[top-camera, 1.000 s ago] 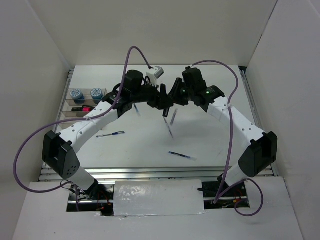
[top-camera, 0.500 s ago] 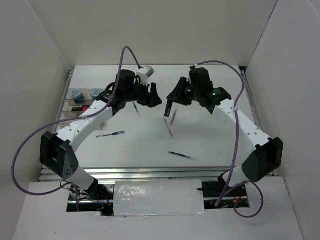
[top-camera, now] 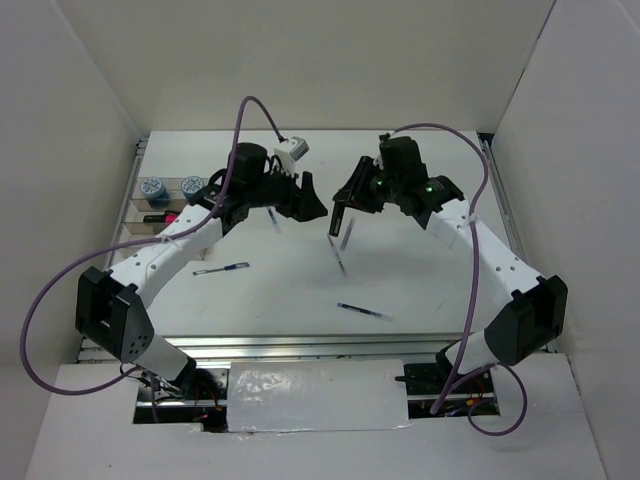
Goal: Sort the stationery into containers
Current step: Place the stationery in the storage box.
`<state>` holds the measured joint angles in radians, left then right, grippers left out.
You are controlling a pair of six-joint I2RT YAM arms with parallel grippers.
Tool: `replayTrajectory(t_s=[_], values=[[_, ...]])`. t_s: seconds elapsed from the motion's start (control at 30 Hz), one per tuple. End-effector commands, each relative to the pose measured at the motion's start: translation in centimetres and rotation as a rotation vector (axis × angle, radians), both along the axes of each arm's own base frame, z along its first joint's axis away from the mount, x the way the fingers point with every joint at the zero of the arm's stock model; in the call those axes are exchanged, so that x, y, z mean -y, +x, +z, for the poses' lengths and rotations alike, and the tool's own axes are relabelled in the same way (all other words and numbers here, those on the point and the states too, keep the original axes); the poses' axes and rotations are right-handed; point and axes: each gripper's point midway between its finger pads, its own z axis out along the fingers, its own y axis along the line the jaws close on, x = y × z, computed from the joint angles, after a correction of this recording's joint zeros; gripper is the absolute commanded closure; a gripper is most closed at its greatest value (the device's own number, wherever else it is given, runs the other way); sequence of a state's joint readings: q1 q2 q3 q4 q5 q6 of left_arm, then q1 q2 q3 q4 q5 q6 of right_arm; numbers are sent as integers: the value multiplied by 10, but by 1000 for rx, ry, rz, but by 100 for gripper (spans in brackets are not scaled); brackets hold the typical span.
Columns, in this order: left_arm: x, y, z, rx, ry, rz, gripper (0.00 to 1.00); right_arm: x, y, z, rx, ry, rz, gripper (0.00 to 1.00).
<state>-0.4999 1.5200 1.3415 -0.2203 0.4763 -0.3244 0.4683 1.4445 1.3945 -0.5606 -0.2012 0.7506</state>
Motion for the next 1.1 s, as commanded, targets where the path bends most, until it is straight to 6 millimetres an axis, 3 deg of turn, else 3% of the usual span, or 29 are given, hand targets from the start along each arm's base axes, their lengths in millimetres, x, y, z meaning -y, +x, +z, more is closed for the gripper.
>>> replayTrajectory(t_s=[0.0, 0.27, 0.53, 0.7, 0.8, 0.83, 0.97, 1.03, 1.07], values=[[12, -16, 27, 39, -87, -80, 28, -4, 6, 9, 28, 22, 12, 100], [27, -21, 17, -24, -114, -116, 33, -14, 2, 8, 21, 21, 37, 100], [31, -11, -5, -92, -77, -74, 40, -22, -8, 9, -3, 66, 72, 100], [34, -6, -4, -95, -85, -66, 41, -28, -14, 12, -10, 95, 102, 100], [33, -4, -7, -91, -73, -58, 46, -32, -17, 12, -11, 108, 126, 100], [32, -4, -9, -88, -65, -56, 56, -33, -18, 10, -15, 109, 136, 100], [15, 4, -20, -73, 4, -6, 82, -33, -20, 10, -2, 107, 154, 86], [-2, 11, -24, -67, 30, 21, 91, -30, -18, 9, 5, 96, 145, 72], [-16, 14, -26, -62, 51, 35, 93, -28, -17, 10, 16, 86, 145, 59]])
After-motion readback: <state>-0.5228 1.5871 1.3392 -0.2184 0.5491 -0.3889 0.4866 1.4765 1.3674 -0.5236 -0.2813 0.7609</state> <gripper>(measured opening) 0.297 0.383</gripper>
